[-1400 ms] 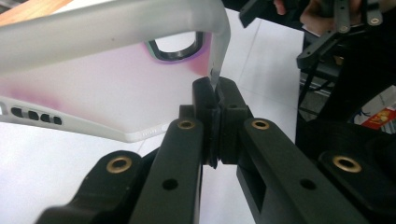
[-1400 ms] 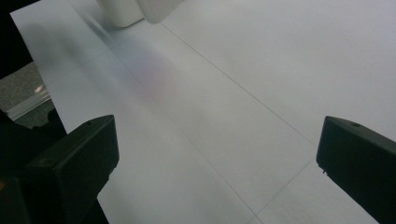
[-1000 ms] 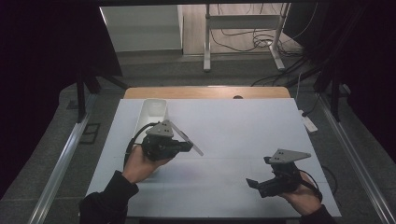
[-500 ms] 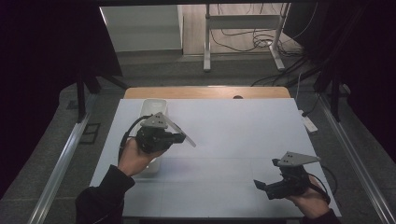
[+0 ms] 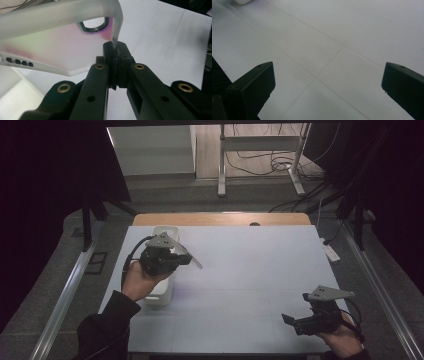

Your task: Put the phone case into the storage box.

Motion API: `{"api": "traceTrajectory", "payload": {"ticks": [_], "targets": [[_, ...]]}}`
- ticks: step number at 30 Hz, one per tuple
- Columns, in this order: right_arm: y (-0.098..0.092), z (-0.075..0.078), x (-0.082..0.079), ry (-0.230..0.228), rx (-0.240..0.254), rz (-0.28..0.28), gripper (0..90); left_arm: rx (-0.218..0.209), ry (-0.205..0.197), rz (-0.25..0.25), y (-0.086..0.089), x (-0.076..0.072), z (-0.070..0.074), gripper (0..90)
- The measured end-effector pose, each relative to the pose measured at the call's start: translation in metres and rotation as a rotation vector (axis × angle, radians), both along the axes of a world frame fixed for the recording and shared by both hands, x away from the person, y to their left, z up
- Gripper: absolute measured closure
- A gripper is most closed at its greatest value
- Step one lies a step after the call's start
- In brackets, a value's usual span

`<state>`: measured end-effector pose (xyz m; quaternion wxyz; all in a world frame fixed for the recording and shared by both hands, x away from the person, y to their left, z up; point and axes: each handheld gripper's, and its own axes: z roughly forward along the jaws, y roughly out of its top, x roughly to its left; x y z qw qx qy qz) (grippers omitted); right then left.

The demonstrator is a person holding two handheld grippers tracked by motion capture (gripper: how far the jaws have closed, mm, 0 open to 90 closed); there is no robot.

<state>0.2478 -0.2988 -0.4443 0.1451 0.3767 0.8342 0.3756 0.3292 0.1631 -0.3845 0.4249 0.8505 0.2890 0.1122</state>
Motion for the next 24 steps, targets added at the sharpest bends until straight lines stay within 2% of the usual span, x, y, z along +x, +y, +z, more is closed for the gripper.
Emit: {"api": "traceTrajectory", "payload": {"ticks": [9,24], "targets": [[-0.016,-0.002,-0.006,0.001,-0.007,-0.053,0.0,0.009,0.006,0.054,0.010,0.008,0.003,88.4],[-0.030,-0.004,-0.015,0.000,-0.022,-0.112,0.0,0.037,0.013,0.154,0.030,0.019,0.010,88.4]]}}
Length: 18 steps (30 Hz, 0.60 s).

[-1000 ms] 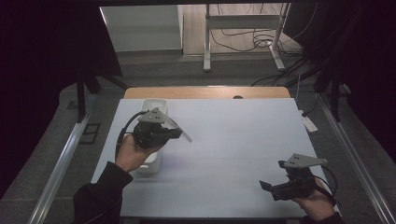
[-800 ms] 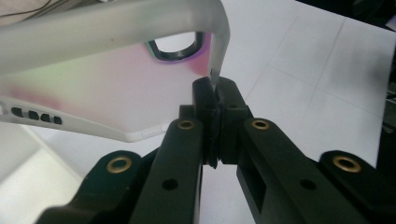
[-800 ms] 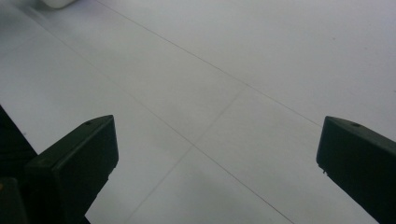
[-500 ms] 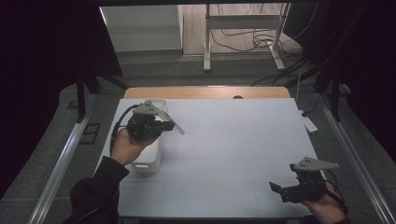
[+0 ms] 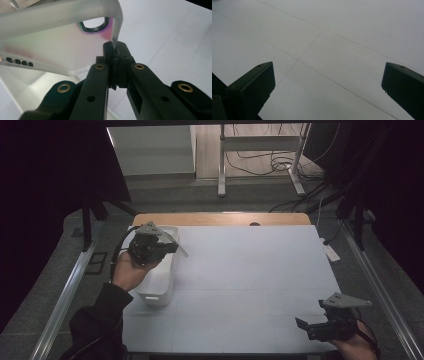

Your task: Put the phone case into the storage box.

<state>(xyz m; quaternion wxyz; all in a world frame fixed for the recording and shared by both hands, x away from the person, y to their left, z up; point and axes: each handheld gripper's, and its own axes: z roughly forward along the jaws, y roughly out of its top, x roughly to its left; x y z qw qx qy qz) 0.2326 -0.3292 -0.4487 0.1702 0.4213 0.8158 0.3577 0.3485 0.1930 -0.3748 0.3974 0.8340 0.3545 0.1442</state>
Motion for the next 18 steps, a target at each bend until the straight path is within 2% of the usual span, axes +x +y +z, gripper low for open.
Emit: {"api": "traceTrajectory", "payload": {"ticks": [9,18], "targets": [[-0.007,0.001,-0.004,-0.010,0.007,-0.030,0.0,0.022,0.006,0.056,0.013,0.009,0.003,88.4],[-0.008,0.002,-0.004,-0.011,0.013,-0.037,0.0,0.043,0.015,0.099,0.021,0.019,0.003,88.4]]}}
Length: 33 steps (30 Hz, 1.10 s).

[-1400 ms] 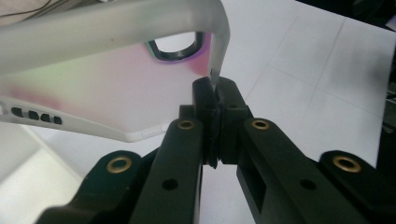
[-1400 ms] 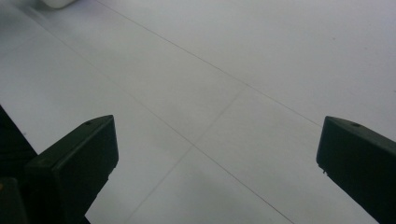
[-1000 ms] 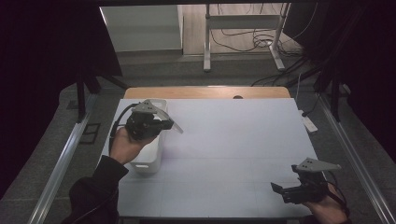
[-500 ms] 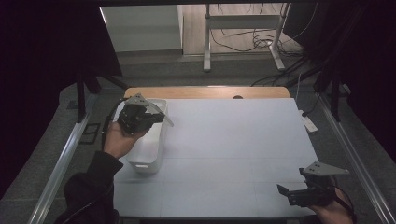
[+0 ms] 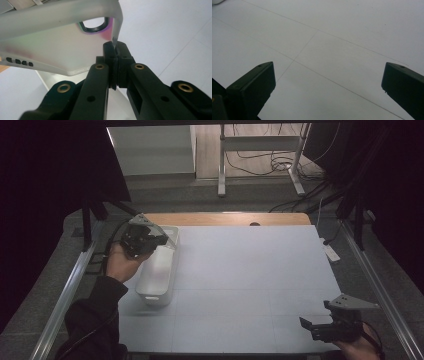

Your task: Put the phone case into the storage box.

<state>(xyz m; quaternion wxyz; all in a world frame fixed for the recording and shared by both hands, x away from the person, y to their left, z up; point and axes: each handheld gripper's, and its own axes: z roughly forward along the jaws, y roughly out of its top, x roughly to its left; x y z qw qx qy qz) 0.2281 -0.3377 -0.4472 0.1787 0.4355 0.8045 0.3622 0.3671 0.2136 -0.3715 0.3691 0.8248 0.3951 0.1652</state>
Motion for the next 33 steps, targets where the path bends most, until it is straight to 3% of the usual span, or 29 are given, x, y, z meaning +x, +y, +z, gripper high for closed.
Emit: {"api": "traceTrajectory", "payload": {"ticks": [17,33], "targets": [[-0.001,0.000,0.000,0.002,0.004,-0.003,0.0,0.046,0.029,0.065,0.004,0.022,-0.006,88.4],[0.000,-0.001,0.001,0.013,-0.008,0.008,0.0,0.063,0.051,0.119,0.005,0.042,-0.015,88.4]]}}
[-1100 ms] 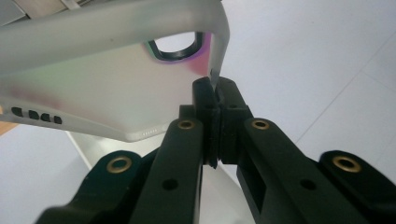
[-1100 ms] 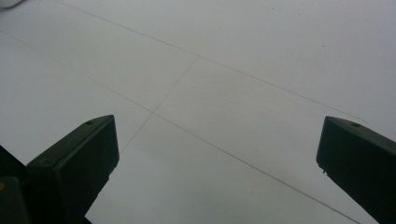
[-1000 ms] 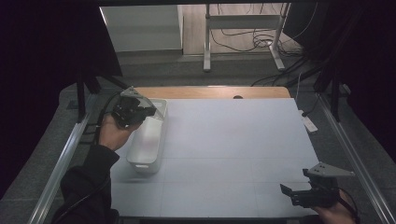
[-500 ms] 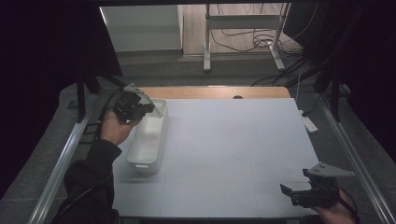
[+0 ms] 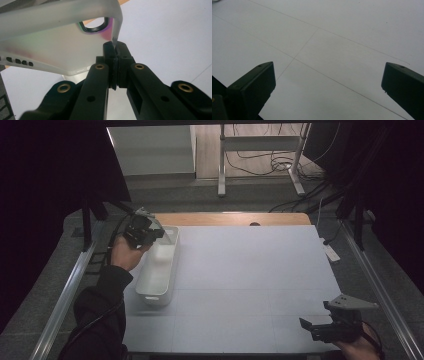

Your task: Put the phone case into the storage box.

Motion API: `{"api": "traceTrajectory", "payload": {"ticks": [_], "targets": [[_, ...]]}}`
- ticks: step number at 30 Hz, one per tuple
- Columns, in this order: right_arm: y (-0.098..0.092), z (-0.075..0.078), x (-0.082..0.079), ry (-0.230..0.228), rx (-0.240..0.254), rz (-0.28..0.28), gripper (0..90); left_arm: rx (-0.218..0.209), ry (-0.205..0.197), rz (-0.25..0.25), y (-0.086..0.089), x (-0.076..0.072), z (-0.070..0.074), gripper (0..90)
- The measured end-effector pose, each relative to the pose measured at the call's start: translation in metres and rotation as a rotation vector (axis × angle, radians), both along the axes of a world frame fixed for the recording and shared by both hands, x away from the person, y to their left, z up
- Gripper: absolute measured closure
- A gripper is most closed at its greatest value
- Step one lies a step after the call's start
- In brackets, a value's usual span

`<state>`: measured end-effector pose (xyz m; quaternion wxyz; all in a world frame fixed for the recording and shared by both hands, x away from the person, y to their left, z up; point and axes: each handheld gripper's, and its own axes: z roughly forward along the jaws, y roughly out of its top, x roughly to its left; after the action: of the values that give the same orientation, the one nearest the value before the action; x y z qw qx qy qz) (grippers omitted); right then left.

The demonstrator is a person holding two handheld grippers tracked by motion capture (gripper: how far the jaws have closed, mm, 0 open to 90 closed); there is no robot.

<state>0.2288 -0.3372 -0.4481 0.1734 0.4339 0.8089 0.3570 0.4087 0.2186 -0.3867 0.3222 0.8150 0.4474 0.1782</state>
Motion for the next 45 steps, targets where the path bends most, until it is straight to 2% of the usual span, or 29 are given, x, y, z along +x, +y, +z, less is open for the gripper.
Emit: {"api": "traceTrajectory", "payload": {"ticks": [16,32,45], "targets": [[0.001,0.000,0.000,0.003,-0.003,0.004,0.0,0.033,0.041,0.032,-0.011,0.024,-0.016,88.4],[0.000,0.000,0.000,0.007,-0.005,0.010,0.0,0.040,0.103,0.082,-0.019,0.042,-0.042,88.3],[0.001,-0.001,0.000,0.009,-0.009,0.018,0.0,0.036,0.141,0.116,-0.023,0.053,-0.055,88.3]]}}
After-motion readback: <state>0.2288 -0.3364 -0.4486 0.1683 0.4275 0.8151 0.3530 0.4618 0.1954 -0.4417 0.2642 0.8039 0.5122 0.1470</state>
